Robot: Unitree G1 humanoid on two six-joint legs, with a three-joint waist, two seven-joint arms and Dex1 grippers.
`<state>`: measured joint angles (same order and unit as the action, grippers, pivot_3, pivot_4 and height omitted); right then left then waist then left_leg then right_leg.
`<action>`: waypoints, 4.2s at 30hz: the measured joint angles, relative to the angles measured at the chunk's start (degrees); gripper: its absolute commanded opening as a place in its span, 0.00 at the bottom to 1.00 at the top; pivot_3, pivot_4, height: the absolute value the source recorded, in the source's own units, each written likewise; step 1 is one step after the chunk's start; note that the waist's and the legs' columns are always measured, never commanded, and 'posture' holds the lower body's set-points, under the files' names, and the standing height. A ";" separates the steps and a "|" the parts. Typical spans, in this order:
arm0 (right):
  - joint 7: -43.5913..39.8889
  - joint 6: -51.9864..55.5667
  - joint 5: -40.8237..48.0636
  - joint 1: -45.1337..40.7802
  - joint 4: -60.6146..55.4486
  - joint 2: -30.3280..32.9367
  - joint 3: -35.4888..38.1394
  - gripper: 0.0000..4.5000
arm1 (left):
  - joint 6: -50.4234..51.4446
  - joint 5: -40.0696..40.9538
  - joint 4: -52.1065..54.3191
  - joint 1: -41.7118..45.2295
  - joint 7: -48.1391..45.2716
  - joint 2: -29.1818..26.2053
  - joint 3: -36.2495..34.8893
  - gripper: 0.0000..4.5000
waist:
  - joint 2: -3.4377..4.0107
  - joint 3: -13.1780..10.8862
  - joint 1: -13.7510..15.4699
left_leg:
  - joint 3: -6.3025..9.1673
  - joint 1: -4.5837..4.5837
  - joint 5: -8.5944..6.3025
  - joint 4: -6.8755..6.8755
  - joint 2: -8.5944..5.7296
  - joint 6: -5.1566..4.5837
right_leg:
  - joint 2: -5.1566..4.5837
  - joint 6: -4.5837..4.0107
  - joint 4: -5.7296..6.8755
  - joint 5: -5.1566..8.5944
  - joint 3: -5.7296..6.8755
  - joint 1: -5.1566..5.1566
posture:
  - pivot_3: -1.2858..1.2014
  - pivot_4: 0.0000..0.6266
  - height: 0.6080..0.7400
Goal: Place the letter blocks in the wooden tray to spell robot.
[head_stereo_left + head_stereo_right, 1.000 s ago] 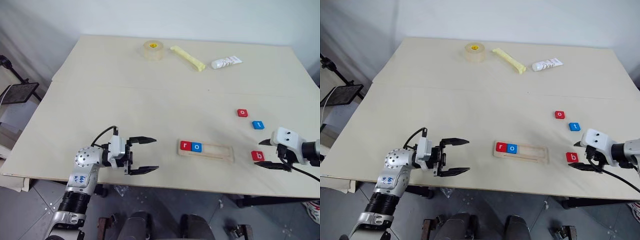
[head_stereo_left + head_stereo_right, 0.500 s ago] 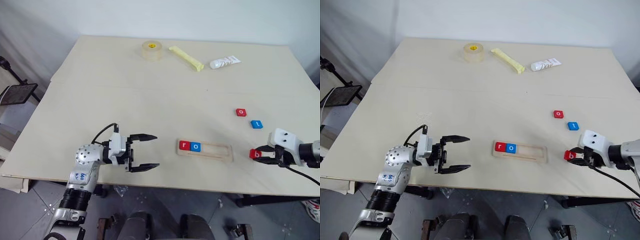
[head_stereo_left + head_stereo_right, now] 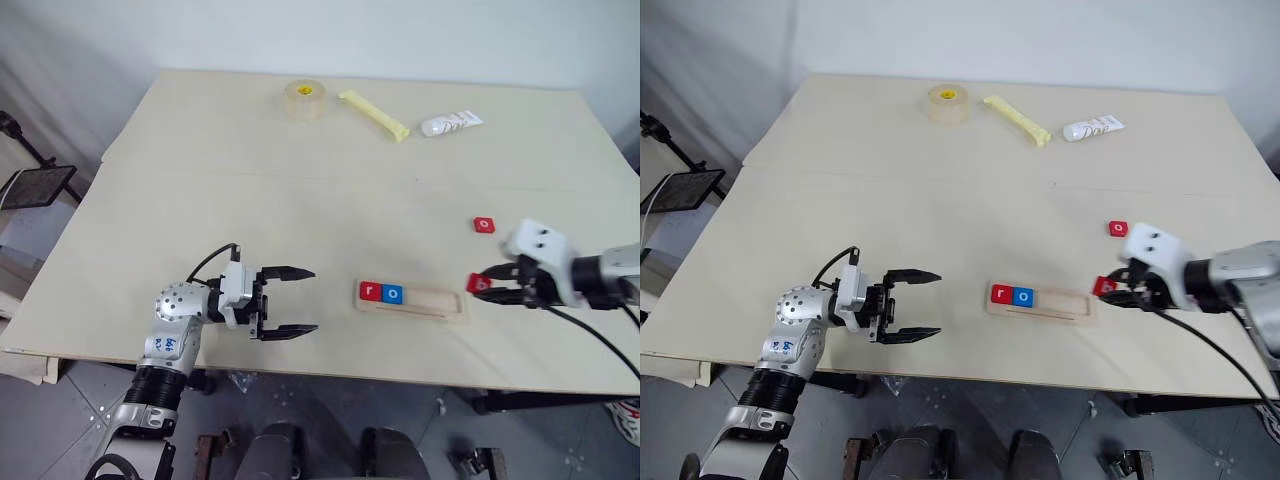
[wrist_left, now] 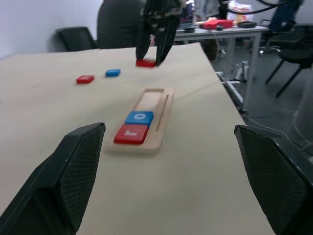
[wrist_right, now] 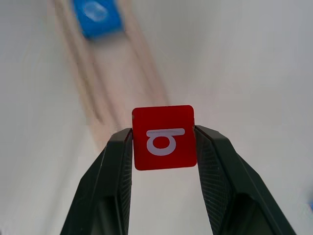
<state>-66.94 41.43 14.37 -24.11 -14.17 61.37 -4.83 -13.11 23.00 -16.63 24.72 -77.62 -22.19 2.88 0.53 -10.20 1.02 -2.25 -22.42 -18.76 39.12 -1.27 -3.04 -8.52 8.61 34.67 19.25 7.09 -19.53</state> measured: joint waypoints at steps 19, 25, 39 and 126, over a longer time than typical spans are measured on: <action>0.79 -0.42 -6.30 -8.88 3.35 -5.67 -14.21 0.33 | -2.66 -0.16 -1.88 -0.53 -0.64 1.09 0.42 1.00 | -0.02 -0.01 0.15 | 0.08 -0.06 -0.02 0.00 -0.07 -0.03 | -0.03 0.00 0.11 0.00 0.13 -0.06 | 0.52 0.24 1.00; 0.11 -1.51 -6.72 -9.99 5.08 -6.56 -14.97 0.33 | -2.65 -0.16 -1.22 -0.75 0.09 1.11 0.42 1.00 | -0.02 -0.02 0.25 | 0.08 -0.06 -0.02 0.00 -0.09 -0.04 | -0.04 0.00 0.11 0.00 0.13 -0.06 | 0.52 0.24 1.00; -0.82 -0.56 -7.46 -10.69 4.59 -7.76 -15.28 1.00 | -2.62 -0.22 0.13 -1.38 0.82 1.18 0.45 1.00 | -0.02 -0.02 0.18 | 0.08 -0.06 -0.02 0.00 -0.08 -0.03 | -0.04 0.00 0.11 0.00 0.13 -0.06 | 0.52 0.24 1.00; 41.40 -29.55 -3.59 -22.00 65.62 -30.51 18.09 0.41 | -3.77 -0.88 -2.13 -1.62 1.94 1.79 0.42 1.00 | 0.05 -0.04 -1.39 | 0.07 0.03 -0.01 -0.09 -0.07 -0.05 | -0.05 0.00 0.38 0.00 0.18 -0.08 | 0.52 0.24 1.00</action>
<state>-25.54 11.88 10.78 -46.11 51.45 30.86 13.26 -16.88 22.12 -18.76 23.10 -75.68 -20.40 3.30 0.58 -10.24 -0.37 -2.17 -22.40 -18.76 39.02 -1.34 -3.08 -8.56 8.62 35.05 19.25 7.28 -19.61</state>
